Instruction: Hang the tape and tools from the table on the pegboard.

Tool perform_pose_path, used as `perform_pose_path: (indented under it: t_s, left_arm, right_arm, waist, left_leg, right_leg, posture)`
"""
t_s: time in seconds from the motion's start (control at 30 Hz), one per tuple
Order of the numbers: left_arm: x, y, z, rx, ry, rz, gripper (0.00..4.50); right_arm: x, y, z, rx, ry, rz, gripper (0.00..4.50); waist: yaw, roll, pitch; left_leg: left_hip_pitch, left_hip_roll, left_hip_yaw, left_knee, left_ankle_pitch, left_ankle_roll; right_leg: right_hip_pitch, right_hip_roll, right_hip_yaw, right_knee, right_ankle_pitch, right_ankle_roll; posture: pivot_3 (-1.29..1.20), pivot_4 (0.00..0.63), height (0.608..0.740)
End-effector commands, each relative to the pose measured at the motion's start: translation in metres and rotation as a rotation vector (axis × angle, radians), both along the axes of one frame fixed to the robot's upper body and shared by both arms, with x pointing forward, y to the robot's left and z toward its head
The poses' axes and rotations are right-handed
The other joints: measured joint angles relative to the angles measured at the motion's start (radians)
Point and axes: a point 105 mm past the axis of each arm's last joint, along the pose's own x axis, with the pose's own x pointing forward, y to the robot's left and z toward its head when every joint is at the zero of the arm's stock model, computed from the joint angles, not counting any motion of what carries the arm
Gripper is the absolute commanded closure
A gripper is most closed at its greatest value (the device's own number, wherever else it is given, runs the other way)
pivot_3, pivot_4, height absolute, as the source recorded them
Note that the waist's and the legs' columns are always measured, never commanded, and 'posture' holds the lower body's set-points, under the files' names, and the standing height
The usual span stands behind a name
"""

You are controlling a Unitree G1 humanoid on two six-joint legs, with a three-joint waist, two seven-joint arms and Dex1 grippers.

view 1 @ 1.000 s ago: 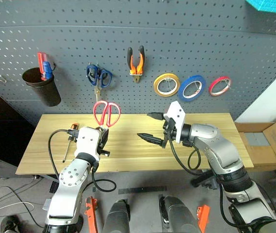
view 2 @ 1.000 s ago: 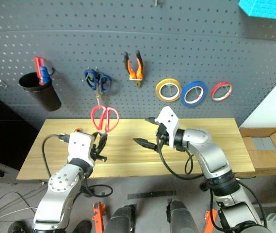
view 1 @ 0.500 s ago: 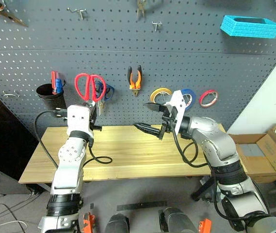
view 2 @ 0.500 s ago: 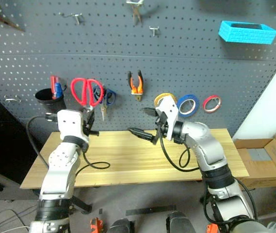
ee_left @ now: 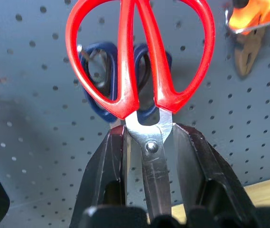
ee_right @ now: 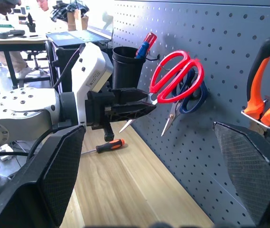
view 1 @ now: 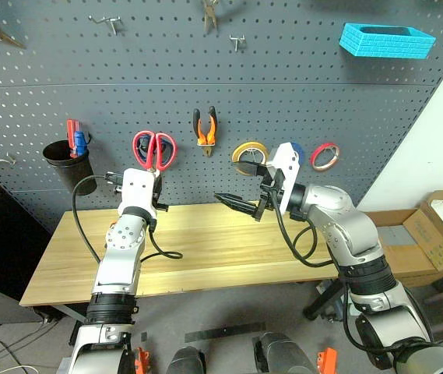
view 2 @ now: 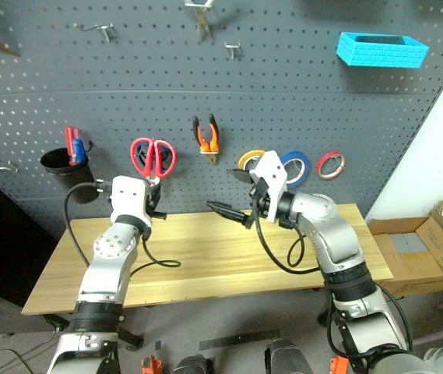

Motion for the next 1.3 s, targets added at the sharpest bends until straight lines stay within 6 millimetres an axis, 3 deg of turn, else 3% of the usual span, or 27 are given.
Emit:
perform_pose_path:
  t_s: [0.03,0.27,0.43,0.6,0.73,0.83,0.9,1.1,1.3]
  left_arm:
    - [0.004,0.004,0.013,0.020,-0.043,0.019,3.44]
    - [0.025,0.006,-0.002,0.052,0.046,0.079,3.44]
    - [0.030,0.016,-0.003,0.001,0.065,0.111,1.74]
    - [0.020,0.034,-0.004,-0.051,0.093,0.128,0.03]
    - [0.004,0.056,-0.009,-0.104,0.175,0.148,0.01]
    - [-0.017,0.100,-0.030,-0.100,0.370,0.269,0.01]
    - [-0.028,0.123,-0.034,-0.163,0.482,0.284,0.01]
    - [-0.039,0.122,-0.028,-0.213,0.667,0.150,0.01]
    - [-0.038,0.141,-0.028,-0.295,0.707,0.164,0.01]
  right_arm:
    - [-0.002,0.001,0.012,0.008,-0.062,0.003,0.00]
    - [-0.002,0.003,0.010,0.001,-0.058,0.001,0.00]
    - [-0.003,0.004,0.008,-0.004,-0.053,0.001,0.00]
    - [-0.006,0.002,0.005,-0.008,-0.036,0.004,0.00]
    - [-0.014,0.000,-0.002,-0.021,0.006,0.021,0.00]
    - [-0.029,0.002,-0.017,-0.064,0.064,0.076,0.00]
    - [-0.036,0.006,-0.029,-0.099,0.113,0.087,0.00]
    - [-0.042,0.007,-0.035,-0.123,0.153,0.051,0.00]
    - [-0.050,0.008,-0.037,-0.106,0.198,0.040,0.00]
  waist:
    - [-0.001,0.000,-0.001]
    - [-0.002,0.001,-0.008]
    - [-0.009,0.001,-0.009]
    - [-0.018,0.001,-0.008]
    - [-0.020,0.003,-0.006]
    - [-0.020,0.005,-0.001]
    - [-0.021,0.005,0.011]
    - [0.006,0.010,0.067]
    - [0.040,0.006,0.118]
  left_leg:
    - [0.000,0.000,0.000,0.000,0.000,0.000]
    - [0.000,0.000,0.000,0.001,0.000,0.000]
    - [0.000,0.000,0.000,0.000,0.000,0.000]
    - [0.000,0.000,-0.001,-0.001,0.000,0.000]
    - [0.000,0.000,-0.001,-0.001,0.000,0.000]
    - [0.001,0.001,-0.001,-0.002,0.000,0.000]
    - [0.002,0.001,-0.003,-0.002,0.000,0.000]
    - [0.001,0.000,-0.007,-0.002,0.000,0.000]
    - [-0.005,0.001,-0.005,-0.002,0.000,0.000]
  right_leg:
    - [0.000,0.000,0.000,0.000,0.000,0.000]
    - [0.000,0.000,0.000,0.000,-0.002,-0.003]
    - [0.000,0.000,0.000,0.000,0.000,0.001]
    - [0.000,0.000,0.000,0.000,0.000,0.001]
    - [-0.001,0.000,0.000,0.001,-0.003,-0.005]
    - [-0.001,0.001,0.000,0.002,-0.005,-0.007]
    - [-0.002,0.002,-0.001,0.004,-0.006,-0.009]
    - [-0.003,0.001,-0.002,0.004,-0.006,-0.010]
    - [-0.010,0.000,-0.001,0.004,-0.006,-0.010]
  posture:
    - [-0.10,0.000,0.740]
    - [-0.10,0.000,0.740]
    - [-0.09,0.000,0.740]
    - [-0.08,0.038,0.740]
    - [-0.07,0.071,0.740]
    - [-0.07,0.098,0.740]
    - [-0.07,0.122,0.740]
    - [-0.06,0.208,0.740]
    - [-0.04,0.275,0.740]
